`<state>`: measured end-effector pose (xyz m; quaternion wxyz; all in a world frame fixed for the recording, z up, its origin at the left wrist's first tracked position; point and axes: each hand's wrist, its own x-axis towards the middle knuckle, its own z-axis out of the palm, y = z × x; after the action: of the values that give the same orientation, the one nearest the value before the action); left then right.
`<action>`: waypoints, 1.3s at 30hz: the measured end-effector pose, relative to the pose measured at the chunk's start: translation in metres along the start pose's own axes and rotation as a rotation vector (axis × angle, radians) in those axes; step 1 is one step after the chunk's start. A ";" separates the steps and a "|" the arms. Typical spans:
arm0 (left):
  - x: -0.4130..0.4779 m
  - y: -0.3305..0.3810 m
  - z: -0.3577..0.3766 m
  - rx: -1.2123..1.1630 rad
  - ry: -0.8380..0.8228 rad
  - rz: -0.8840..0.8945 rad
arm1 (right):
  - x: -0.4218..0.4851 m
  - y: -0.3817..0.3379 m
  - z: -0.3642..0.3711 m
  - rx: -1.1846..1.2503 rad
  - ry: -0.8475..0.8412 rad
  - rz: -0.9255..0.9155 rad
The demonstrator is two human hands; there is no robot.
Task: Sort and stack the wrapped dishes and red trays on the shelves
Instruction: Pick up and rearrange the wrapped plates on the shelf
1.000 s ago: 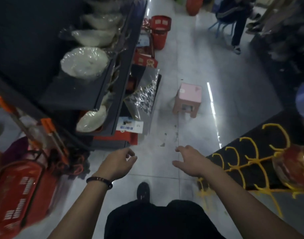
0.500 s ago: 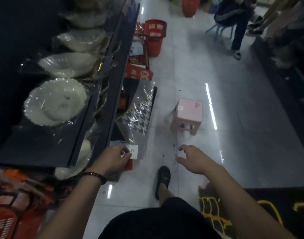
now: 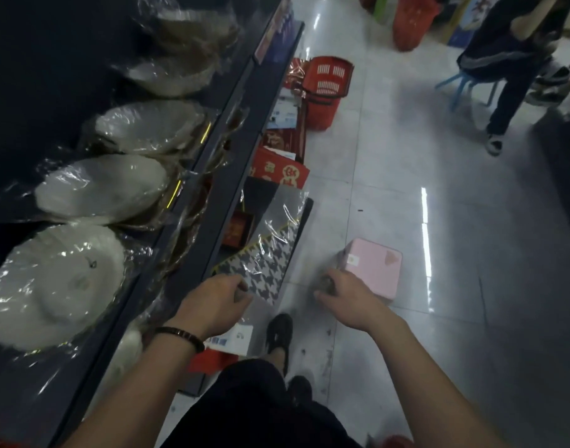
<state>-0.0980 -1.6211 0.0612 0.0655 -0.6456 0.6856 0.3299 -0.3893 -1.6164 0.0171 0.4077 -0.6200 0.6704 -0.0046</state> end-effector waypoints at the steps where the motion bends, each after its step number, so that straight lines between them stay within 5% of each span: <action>1: 0.018 0.005 -0.008 -0.008 -0.001 0.003 | 0.014 0.001 -0.014 0.003 0.013 0.002; 19: 0.233 0.044 -0.160 -0.190 0.134 0.005 | 0.239 -0.085 -0.200 -0.181 -0.026 -0.165; 39: 0.328 0.058 -0.315 -0.410 0.654 -0.338 | 0.476 -0.268 -0.356 -0.229 -0.071 -0.707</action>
<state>-0.0975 -2.0696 0.1572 -0.2323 -0.8195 0.4747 0.2217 -0.3159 -2.2539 0.1343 0.3322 -0.8544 0.3966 -0.0485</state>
